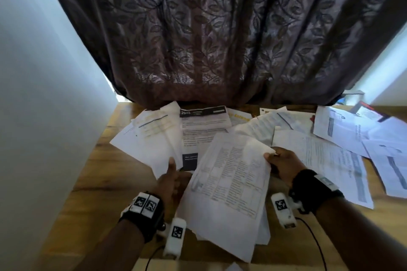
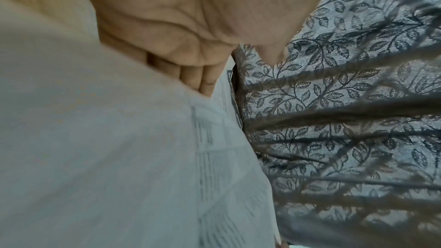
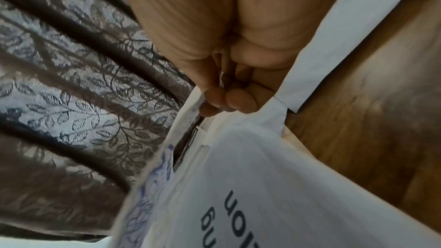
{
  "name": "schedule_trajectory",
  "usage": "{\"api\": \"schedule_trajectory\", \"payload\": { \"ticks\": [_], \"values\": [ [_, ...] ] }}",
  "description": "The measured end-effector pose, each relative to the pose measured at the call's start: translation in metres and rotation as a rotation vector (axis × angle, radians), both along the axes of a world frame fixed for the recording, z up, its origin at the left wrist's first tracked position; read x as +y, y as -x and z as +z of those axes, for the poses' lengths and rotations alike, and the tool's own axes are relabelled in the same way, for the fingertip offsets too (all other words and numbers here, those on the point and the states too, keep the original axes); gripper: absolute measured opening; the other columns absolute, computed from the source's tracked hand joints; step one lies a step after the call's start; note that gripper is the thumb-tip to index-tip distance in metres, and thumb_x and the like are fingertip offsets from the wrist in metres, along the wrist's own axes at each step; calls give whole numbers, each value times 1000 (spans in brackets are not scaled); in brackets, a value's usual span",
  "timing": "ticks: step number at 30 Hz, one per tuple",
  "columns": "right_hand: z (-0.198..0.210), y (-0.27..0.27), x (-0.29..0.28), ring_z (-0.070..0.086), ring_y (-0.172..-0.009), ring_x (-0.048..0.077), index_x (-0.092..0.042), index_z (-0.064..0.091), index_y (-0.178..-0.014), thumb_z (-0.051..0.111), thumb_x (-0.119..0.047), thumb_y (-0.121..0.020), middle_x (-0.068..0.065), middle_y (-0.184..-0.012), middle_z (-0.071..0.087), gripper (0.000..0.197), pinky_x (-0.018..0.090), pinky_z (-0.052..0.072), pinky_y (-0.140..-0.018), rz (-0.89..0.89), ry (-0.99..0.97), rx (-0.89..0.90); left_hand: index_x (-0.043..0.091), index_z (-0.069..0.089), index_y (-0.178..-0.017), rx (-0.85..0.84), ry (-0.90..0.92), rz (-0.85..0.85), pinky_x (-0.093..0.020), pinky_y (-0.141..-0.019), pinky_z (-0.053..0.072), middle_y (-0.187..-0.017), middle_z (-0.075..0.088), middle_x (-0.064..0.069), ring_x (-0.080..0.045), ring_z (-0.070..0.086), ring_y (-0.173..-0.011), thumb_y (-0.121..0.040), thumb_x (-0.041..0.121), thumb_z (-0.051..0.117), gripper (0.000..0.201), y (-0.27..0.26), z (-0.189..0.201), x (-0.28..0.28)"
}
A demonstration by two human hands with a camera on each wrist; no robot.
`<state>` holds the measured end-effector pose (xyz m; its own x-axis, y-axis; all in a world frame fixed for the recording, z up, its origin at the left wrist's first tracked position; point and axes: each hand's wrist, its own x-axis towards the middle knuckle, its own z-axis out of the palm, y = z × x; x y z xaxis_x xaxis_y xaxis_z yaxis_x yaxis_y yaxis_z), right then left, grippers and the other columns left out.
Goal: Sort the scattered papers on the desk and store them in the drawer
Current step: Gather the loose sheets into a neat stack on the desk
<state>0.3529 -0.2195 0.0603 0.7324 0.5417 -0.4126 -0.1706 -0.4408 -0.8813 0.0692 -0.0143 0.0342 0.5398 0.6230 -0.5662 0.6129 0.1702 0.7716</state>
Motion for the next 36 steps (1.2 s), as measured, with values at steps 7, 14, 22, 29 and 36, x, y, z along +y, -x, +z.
{"api": "schedule_trajectory", "payload": {
  "ticks": [7, 14, 22, 29, 36],
  "values": [
    [-16, 4, 17, 64, -76, 33, -11, 55, -127, 68, -8, -94, 22, -104, 67, 36, 42, 54, -65, -157, -92, 230, 17, 56, -125, -22, -273, -326, 3, -67, 41, -116, 60, 9, -7, 55, -96, -92, 33, 65, 38, -12, 17, -28],
    [-34, 16, -1, 67, -74, 35, -19, 54, -130, 75, 2, -82, 28, -97, 74, 56, 53, 59, -76, -52, 44, 211, 20, 57, -122, -204, -106, -179, -31, -92, 56, -123, 67, -1, -22, 64, -115, -89, 9, 68, 36, -12, -7, -40],
    [-39, 23, -12, 71, -66, 21, -23, 58, -129, 72, -6, -87, 9, -85, 76, 47, 33, 58, -63, 67, 143, -69, 25, 41, -140, 2, -514, -293, -37, -107, 45, -145, 45, 4, -16, 47, -131, -81, 44, 72, 69, -8, -29, -35],
    [-43, 16, -12, 68, -65, 20, -27, 64, -122, 66, -17, -91, 2, -84, 74, 32, 33, 58, -64, 110, 255, -213, 35, 11, -154, 111, -602, -521, -42, -120, 26, -161, 2, 6, -22, 13, -149, -82, 39, 73, 95, -4, -38, -37],
    [-46, 17, -8, 65, -97, 23, -25, 58, -131, 63, -20, -92, 5, -114, 68, 40, 35, 54, -90, 119, 396, -386, 35, 13, -154, 200, -592, -648, -45, -123, 17, -161, -11, 4, -25, -5, -150, -82, 47, 71, 94, -2, -44, -38]
  ]
}}
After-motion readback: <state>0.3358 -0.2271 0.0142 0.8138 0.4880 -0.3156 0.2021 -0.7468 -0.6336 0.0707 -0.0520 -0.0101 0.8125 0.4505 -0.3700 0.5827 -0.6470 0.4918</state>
